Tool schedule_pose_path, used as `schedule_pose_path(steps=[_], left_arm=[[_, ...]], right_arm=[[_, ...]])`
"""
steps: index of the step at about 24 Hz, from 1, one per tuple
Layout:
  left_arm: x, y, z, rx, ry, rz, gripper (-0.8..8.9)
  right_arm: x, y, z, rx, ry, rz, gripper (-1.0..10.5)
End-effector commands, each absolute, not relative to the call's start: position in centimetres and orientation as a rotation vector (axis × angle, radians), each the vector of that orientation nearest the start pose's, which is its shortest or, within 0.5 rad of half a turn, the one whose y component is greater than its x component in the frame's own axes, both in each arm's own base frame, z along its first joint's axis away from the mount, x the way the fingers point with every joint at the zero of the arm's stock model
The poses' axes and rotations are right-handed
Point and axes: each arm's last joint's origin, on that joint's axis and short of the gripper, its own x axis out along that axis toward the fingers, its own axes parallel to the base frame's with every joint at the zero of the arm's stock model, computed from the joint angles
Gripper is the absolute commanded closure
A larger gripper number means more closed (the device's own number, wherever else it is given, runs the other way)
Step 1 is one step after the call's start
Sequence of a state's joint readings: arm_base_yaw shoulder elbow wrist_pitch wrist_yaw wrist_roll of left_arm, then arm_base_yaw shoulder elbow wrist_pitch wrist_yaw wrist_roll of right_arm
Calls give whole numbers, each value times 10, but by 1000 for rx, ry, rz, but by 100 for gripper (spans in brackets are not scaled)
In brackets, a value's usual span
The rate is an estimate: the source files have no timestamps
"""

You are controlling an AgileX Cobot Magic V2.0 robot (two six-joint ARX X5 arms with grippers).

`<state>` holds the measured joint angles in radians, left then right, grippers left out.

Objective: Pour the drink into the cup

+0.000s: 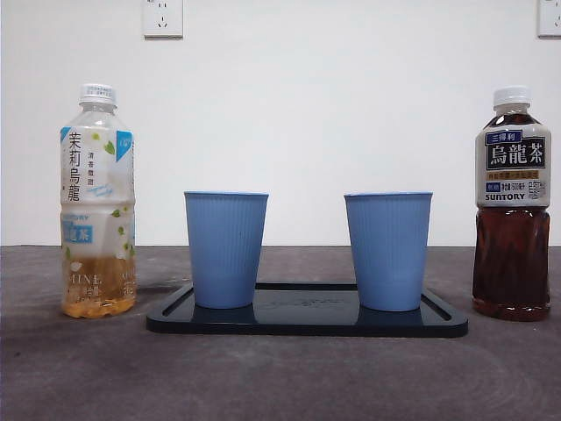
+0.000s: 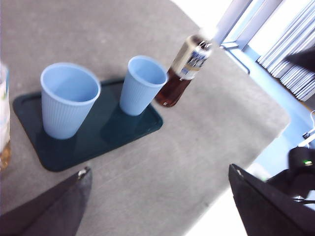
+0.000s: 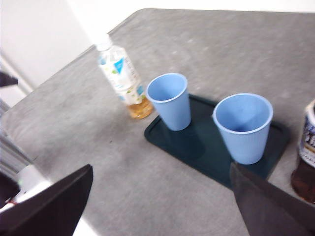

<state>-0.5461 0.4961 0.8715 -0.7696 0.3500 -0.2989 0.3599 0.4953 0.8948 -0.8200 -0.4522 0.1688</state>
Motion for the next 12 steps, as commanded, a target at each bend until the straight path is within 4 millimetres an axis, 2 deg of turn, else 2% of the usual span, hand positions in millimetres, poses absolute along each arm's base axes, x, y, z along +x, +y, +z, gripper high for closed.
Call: schedule_pose_path(steps=[1,4,9,10,11,12], left_arm=[[58,-48,356,-240,477,-841,377],[56,-46,365,-231,434,-852,377],[56,-46,368,-197,390,-863,389],[56,-46,368,-191,386,-864,439],[56,-46,368,-181,383,-866,535],[56,-46,368,-170,381,-867,670]], right_arm=[[65,39,345,174,494,785,503],[65,39,345,180,495,789,503],[65,39,346,179,490,788,503],[66,39,346,178,486,788,510],[66,39,346,178,487,788,571],[66,39,346,178,487,788,725]])
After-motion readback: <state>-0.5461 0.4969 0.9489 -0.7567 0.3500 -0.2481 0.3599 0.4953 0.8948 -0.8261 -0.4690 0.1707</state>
